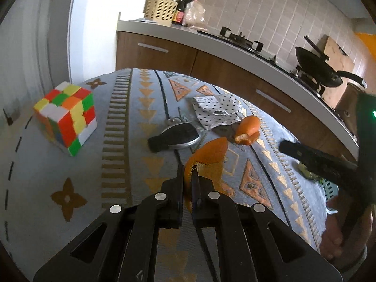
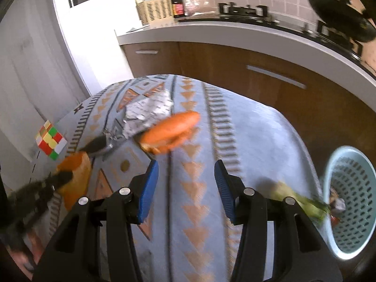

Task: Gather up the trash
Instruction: 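Grasp the orange bread roll with right gripper and lift it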

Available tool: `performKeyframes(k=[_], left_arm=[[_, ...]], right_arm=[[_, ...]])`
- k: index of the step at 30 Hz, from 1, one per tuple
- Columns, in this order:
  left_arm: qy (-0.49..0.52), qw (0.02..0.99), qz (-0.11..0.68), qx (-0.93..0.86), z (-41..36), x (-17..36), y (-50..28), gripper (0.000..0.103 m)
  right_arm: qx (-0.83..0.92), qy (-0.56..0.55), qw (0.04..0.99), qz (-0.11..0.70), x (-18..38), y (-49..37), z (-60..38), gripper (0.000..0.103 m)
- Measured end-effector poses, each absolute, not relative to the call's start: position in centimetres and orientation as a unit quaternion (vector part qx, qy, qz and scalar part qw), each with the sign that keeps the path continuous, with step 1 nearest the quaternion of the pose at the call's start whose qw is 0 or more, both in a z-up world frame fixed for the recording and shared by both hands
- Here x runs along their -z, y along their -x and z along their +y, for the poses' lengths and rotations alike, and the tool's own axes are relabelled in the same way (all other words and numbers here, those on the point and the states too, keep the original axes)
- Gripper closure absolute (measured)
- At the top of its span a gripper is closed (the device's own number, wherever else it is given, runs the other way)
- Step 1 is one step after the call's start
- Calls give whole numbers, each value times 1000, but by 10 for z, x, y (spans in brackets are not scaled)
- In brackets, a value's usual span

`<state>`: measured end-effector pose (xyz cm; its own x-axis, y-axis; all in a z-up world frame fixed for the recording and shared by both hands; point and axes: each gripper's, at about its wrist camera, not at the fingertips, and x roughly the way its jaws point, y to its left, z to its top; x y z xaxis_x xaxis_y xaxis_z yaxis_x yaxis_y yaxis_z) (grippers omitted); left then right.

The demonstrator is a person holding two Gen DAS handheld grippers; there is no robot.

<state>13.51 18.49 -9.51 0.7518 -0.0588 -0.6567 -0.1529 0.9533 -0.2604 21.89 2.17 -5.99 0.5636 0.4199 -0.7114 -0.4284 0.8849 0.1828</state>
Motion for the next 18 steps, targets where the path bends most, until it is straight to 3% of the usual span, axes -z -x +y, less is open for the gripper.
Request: performKeyframes(k=[2,11,15,18], left_arm=[[132,923,359,-37,177,98,-139,100],[98,929,353,-49,169,97,-136,99],[109,926,357,-48,172,99,-137,99],[106,927,357,-48,171,99,-136,99]], right_arm=[[-239,-7,883,404,60,-229,32,45],[-204,-86,869,442,91,-274,48,36],[-209,-70,871,439,92,-272,52,36],[-225,-71,869,435,92,-268,52,52]])
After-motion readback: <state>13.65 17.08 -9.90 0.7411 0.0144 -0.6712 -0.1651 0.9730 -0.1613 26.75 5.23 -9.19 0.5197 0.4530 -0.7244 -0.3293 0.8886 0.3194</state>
